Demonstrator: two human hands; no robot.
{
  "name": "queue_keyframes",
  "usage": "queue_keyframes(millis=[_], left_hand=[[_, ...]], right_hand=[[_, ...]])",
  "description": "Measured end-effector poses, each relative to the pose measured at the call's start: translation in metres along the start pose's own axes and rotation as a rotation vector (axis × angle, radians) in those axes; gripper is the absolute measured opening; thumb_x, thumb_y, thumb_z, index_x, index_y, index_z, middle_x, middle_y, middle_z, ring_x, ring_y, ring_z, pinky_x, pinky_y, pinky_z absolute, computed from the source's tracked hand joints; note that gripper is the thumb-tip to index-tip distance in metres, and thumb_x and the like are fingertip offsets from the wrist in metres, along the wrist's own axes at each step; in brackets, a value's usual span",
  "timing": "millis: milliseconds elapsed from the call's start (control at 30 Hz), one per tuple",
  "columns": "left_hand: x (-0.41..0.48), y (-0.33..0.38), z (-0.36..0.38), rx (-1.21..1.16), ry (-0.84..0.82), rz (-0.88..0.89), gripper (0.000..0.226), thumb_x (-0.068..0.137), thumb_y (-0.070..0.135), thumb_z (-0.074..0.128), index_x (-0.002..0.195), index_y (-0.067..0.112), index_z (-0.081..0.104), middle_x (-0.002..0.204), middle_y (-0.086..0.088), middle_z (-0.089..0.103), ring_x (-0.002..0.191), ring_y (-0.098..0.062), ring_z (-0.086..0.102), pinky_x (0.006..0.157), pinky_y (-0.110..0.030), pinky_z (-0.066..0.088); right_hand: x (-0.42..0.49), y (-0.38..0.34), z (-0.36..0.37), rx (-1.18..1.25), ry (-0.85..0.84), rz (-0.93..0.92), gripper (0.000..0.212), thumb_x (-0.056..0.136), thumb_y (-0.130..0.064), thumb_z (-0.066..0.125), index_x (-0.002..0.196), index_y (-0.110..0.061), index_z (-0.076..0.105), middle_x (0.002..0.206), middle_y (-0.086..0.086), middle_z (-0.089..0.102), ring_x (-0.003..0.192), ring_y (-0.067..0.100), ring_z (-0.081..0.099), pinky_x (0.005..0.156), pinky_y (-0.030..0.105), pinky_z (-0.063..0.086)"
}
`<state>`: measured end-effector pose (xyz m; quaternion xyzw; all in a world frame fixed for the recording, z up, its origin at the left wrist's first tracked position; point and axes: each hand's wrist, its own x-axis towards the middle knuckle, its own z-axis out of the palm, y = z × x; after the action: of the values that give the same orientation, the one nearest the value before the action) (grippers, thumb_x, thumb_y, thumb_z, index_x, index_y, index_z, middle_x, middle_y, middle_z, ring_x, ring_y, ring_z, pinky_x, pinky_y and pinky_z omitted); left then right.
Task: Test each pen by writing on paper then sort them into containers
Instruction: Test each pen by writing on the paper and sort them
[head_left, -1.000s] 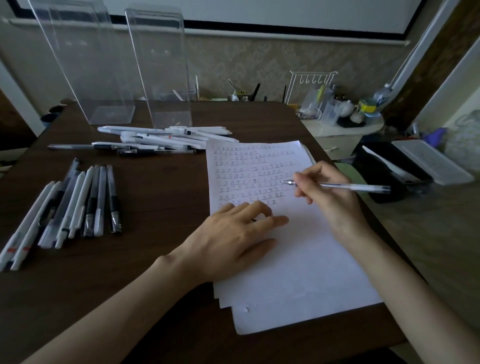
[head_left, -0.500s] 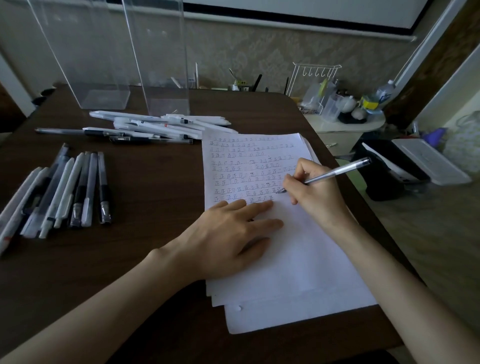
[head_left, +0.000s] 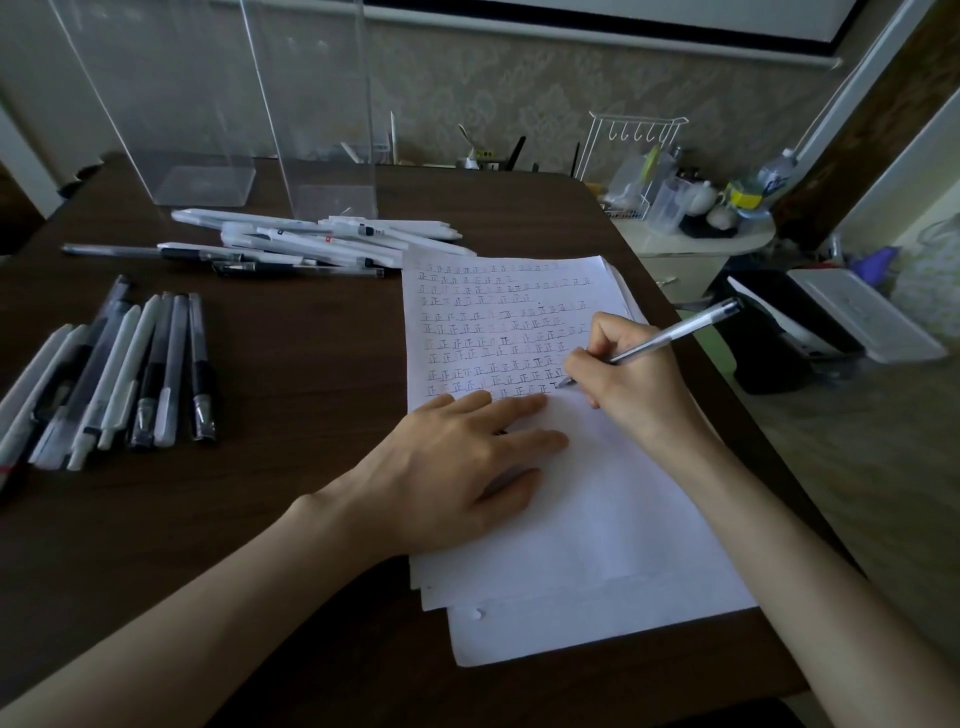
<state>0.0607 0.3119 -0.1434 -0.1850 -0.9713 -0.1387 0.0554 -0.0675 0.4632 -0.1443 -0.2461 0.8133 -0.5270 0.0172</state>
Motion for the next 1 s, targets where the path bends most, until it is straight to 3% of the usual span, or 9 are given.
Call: queue_keyframes(millis=[367,500,600,733,867,1000], left_hand=[[0.0,-0.0001,0.0006,0.002,0.005,0.006,0.046,0.091,0.043,0.032,0.13,0.028,0.053,0.139,-0.008,0.048,0.1,-0.022,0.059,0.076,-0.035,0.049],[-0.0008,-0.0004,0.0009,-0.001,0.014,0.014,0.045,0.091,0.041,0.034,0.128,0.027,0.056,0.136,-0.009,0.051,0.097,-0.023,0.06,0.073,-0.034,0.05],[0.0001,-0.0004,0.0006,-0.006,0.011,0.016,0.045,0.091,0.041,0.034,0.128,0.027,0.055,0.137,-0.01,0.05,0.097,-0.023,0.06,0.074,-0.035,0.05],[0.0009,-0.0007,0.0012,-0.01,0.015,0.022,0.045,0.091,0.042,0.033,0.128,0.027,0.054,0.138,-0.009,0.049,0.098,-0.023,0.06,0.075,-0.035,0.049],[-0.0002,-0.0013,0.0017,-0.02,0.033,0.036,0.046,0.092,0.043,0.032,0.129,0.027,0.054,0.138,-0.008,0.049,0.098,-0.022,0.059,0.075,-0.034,0.049],[0.0011,-0.0028,0.005,-0.05,0.06,0.047,0.049,0.089,0.033,0.033,0.133,0.02,0.048,0.137,-0.009,0.048,0.104,-0.023,0.055,0.087,-0.034,0.045]], right_hand=[[0.0005,0.0001,-0.0005,0.026,0.02,-0.001,0.029,0.077,0.005,0.056,0.061,0.002,0.032,0.051,0.02,0.038,0.045,0.013,0.033,0.047,0.026,0.027],[0.0008,0.0015,0.0004,0.039,-0.015,-0.007,0.031,0.08,0.003,0.056,0.059,-0.006,0.036,0.045,0.009,0.043,0.04,0.009,0.037,0.044,0.021,0.031],[0.0004,0.0008,0.0005,0.03,-0.014,-0.01,0.031,0.078,0.005,0.055,0.057,-0.007,0.035,0.047,0.015,0.041,0.04,0.009,0.034,0.043,0.02,0.029],[0.0005,0.0009,-0.0002,0.039,-0.021,-0.009,0.032,0.078,0.005,0.055,0.057,-0.008,0.035,0.045,0.01,0.042,0.04,0.009,0.036,0.044,0.02,0.031],[-0.0006,0.0004,0.0006,0.027,-0.02,-0.005,0.029,0.073,-0.004,0.056,0.058,-0.007,0.031,0.05,0.014,0.033,0.045,0.012,0.029,0.044,0.025,0.024],[0.0001,-0.0001,-0.0004,0.056,0.004,0.015,0.028,0.07,-0.009,0.055,0.059,-0.007,0.029,0.051,0.012,0.031,0.045,0.012,0.028,0.045,0.025,0.022]])
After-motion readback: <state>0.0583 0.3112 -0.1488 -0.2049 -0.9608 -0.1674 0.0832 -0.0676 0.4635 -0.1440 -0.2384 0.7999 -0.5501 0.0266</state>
